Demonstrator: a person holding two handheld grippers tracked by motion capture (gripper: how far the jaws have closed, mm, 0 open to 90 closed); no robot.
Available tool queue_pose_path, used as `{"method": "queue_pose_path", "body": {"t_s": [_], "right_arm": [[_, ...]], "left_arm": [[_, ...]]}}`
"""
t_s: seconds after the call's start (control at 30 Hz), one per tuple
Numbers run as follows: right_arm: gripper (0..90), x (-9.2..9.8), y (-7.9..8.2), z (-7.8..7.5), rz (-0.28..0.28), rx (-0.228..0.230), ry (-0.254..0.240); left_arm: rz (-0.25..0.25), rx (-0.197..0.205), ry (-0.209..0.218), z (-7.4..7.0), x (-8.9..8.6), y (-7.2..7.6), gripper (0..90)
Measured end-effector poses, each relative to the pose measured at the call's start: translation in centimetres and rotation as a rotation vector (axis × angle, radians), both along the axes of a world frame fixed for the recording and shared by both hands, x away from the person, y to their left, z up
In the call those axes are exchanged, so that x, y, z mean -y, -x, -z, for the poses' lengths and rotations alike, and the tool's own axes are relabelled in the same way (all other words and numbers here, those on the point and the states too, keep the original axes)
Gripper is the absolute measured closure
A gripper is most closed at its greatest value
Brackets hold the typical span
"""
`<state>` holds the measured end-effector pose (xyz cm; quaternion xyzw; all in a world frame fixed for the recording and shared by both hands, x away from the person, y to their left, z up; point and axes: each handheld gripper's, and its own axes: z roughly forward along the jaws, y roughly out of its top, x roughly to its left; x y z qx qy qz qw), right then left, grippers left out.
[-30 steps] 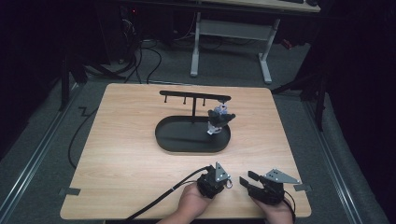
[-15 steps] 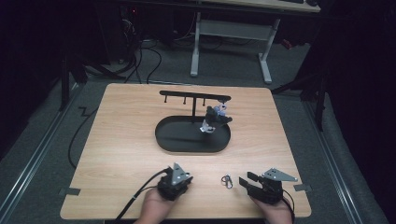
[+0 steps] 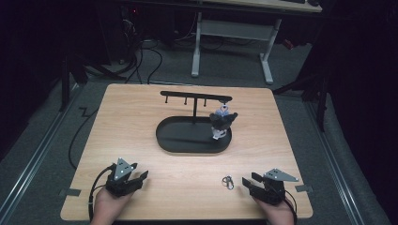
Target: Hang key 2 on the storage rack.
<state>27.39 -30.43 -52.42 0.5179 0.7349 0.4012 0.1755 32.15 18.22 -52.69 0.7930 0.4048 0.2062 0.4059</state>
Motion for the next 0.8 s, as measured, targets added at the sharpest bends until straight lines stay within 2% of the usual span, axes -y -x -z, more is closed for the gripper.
{"method": "queue_pose_path", "body": {"t_s": [0.17, 0.27, 0.3, 0.33, 0.4, 0.47, 0.53, 0.63, 0.7, 0.8], "right_arm": [[48.6, -0.4, 0.1, 0.0, 0.024, -0.006, 0.048], [48.7, -0.9, 0.0, -0.2, 0.021, -0.008, 0.092], [48.8, -1.1, 0.0, -0.2, 0.019, -0.011, 0.105], [48.8, -1.2, 0.0, -0.3, 0.016, -0.025, 0.107], [49.2, -1.6, -0.1, -0.4, 0.01, -0.054, 0.147], [49.5, -1.9, -0.1, -0.7, -0.01, -0.069, 0.203], [48.4, -2.1, -0.3, -0.9, -0.027, -0.103, 0.221], [47.3, -2.5, -0.6, -1.3, -0.072, -0.143, 0.265], [47.3, -2.6, -0.8, -1.7, -0.093, -0.157, 0.272], [48.0, -2.8, -1.1, -2.2, -0.117, -0.188, 0.287]], "left_arm": [[0.005, 0.004, 0.042, -0.1, -0.1, -0.2, 44.1], [0.014, 0.009, 0.045, -0.2, -0.3, -0.2, 44.0], [0.015, 0.002, 0.056, -0.3, -0.5, -0.1, 43.8], [0.012, -0.01, 0.085, -0.4, -0.6, 0.0, 43.8], [0.02, -0.027, 0.133, -0.5, -0.7, 0.4, 43.8], [0.036, -0.003, 0.106, -0.8, -0.4, 0.8, 43.7], [0.047, 0.002, 0.09, -0.9, -0.4, 1.1, 43.7], [0.041, -0.001, 0.101, -1.0, -0.6, 0.9, 43.6], [0.037, -0.01, 0.114, -0.9, -0.7, 0.8, 43.7], [0.048, -0.017, 0.104, -0.7, -0.7, 0.7, 43.7]]}}
